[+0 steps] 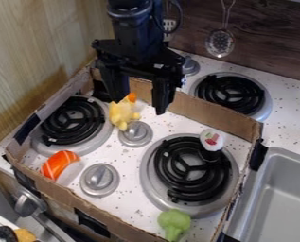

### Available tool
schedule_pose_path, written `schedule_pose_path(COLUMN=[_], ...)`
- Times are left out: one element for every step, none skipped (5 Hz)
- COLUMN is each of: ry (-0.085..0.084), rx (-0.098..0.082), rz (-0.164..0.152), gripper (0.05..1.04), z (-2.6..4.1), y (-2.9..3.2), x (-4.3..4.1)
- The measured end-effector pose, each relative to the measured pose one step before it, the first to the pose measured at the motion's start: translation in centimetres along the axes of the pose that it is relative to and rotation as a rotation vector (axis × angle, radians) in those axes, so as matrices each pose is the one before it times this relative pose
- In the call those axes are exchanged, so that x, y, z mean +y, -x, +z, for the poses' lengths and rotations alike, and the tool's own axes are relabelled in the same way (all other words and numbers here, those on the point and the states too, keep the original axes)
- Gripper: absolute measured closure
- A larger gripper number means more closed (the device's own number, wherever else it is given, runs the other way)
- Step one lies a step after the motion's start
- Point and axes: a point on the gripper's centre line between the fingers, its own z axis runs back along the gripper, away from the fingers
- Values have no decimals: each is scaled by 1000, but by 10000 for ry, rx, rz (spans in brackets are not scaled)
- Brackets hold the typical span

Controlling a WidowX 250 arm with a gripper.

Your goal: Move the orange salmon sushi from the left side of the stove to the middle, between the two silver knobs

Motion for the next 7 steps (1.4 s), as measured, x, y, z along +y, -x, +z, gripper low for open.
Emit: schedule_pose_path(ry=[-9, -177, -234, -439, -407, -174, -20], rx=[198, -44, -6, 267, -163, 348, 115], rz=[26, -39, 48, 199, 132, 26, -129], gripper=[85, 85, 85, 85, 85, 85, 85], z=[-470, -36, -131, -711, -455, -1009, -865], y=[171, -93, 86, 976, 1173, 1446, 1401], x=[68, 913, 1388, 1747, 1841, 1663, 1397])
